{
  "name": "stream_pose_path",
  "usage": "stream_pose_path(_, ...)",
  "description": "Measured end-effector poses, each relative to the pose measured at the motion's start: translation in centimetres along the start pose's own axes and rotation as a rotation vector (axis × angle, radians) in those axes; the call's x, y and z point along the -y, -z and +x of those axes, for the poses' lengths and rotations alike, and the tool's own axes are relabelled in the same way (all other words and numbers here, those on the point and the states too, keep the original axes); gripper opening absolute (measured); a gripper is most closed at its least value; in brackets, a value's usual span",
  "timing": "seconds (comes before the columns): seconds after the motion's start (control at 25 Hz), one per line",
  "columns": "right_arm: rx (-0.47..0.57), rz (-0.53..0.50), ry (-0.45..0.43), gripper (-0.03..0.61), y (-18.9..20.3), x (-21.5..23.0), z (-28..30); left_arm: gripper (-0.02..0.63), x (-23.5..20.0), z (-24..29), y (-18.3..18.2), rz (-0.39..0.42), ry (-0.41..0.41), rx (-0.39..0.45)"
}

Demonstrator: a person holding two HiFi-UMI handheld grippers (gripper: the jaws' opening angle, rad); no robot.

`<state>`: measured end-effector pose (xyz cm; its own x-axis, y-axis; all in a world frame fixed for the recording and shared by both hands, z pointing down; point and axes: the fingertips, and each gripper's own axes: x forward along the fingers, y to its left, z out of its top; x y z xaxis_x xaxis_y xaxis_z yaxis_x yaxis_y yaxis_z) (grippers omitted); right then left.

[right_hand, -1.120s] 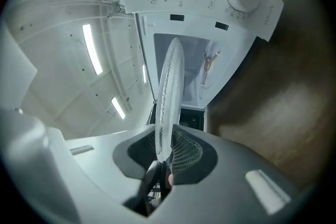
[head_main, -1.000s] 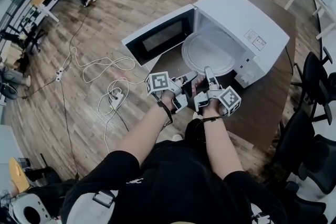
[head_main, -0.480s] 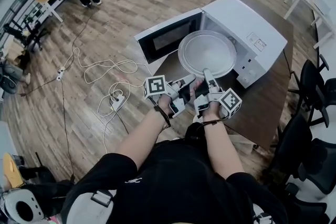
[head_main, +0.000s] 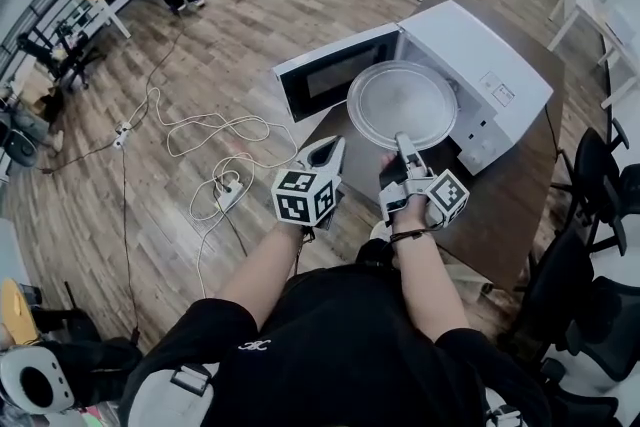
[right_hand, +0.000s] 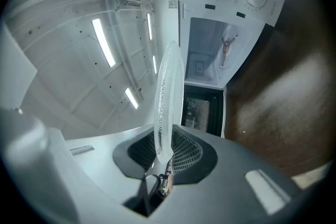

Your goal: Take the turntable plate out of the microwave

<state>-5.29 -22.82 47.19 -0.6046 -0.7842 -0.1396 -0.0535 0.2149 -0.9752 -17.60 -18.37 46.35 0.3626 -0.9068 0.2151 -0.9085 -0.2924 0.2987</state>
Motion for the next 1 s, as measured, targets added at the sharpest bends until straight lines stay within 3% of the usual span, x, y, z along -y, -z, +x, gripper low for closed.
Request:
stream_pose_path(0.08, -0.007, 0.006, -0.016, 0.064, 0.1, -0.6, 0.1, 0.009, 0.0, -0.6, -0.6, 0.148, -0.076, 0.035)
stream_pose_path(0.2, -0.011, 0.013, -0.026, 0.064, -0.1, -1.3, 0.4, 0.009, 0.3, -0.9, -0.8, 0.235, -0.124, 0.052)
stream_pose_path(0.44, 0.002, 0.048, -0.038, 0.063, -0.7, -2.0, 0.2, 0.009, 0.4, -0.8, -1.2, 0.196, -0.143, 0.064)
stream_pose_path(1.0, 0.002, 0.035, -0.033, 0.066, -1.2, -2.7, -0.2, 0.011, 1.1, -0.3, -1.7, 0.229, -0.137, 0.062)
